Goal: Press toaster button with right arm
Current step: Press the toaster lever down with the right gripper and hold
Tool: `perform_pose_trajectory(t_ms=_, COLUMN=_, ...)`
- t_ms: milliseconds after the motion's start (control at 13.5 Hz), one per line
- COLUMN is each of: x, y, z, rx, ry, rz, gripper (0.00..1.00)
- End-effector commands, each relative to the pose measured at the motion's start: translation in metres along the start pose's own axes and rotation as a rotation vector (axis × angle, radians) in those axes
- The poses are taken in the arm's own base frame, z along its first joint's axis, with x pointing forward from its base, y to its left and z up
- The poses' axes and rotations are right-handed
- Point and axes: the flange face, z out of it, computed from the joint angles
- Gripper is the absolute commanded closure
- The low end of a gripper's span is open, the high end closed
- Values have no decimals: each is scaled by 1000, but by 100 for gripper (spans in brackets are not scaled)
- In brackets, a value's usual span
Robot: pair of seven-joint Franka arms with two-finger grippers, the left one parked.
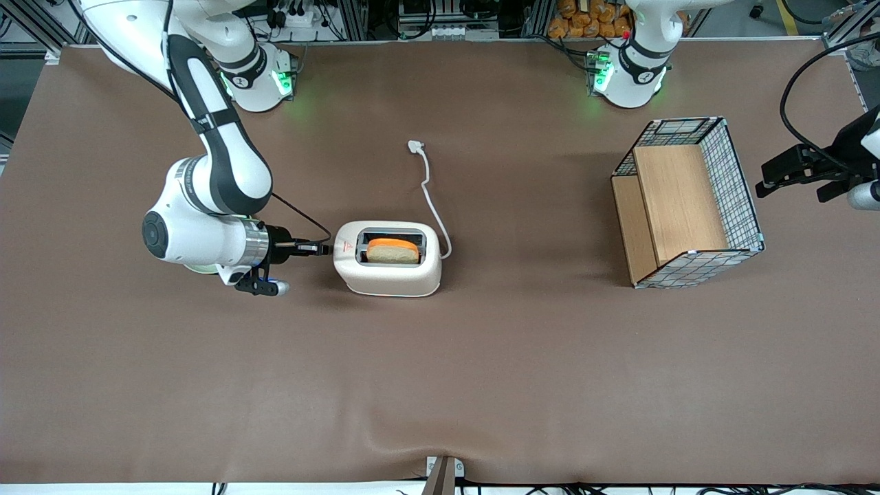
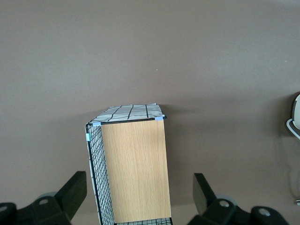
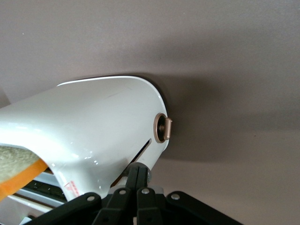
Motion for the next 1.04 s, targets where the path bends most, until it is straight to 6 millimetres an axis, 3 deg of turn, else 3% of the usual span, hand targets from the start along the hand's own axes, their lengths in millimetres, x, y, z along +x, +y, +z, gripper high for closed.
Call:
perform_pose_trajectory(t_ms=0, x=0, y=5, z=12, rx=14, ry=5, rz=-10, gripper=100)
perform_pose_trajectory(t_ms=815, x=3, y=11, z=31, rx=28, ry=30, rz=-25, gripper=100)
perform_pose_trajectory(t_ms=963, x=0, y=9, z=42, rx=25, ry=48, rz=-21, gripper=100)
